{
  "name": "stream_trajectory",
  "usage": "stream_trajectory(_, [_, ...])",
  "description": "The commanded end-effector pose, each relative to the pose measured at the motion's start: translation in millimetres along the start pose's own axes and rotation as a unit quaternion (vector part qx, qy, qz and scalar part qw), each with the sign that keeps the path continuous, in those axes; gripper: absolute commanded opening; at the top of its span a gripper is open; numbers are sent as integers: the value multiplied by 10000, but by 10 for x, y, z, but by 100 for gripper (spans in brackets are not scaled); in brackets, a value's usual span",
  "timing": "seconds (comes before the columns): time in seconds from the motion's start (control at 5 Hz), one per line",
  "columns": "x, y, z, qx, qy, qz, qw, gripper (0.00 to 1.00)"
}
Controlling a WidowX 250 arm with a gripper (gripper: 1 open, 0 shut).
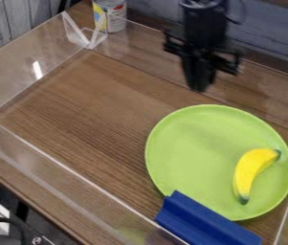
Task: Put the banana in the green plate
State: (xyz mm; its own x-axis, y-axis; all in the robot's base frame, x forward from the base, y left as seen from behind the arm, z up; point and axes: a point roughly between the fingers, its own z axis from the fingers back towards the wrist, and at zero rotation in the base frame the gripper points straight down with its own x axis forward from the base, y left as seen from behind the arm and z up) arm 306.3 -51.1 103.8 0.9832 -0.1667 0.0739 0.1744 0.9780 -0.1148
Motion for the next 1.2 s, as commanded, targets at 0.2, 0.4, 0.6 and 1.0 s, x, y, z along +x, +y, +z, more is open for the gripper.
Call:
stream_trajectory(0.2, [105,-660,-123,-18,-172,-505,9986,0])
stream_trajectory(0.4, [180,-515,-196,26,-158,-435,9989,0])
stream_trajectory(0.6, [210,-464,-263,40,-127,-402,9991,0])
stream_trajectory(1.0, [265,-373,-379,65,-82,-339,9994,0])
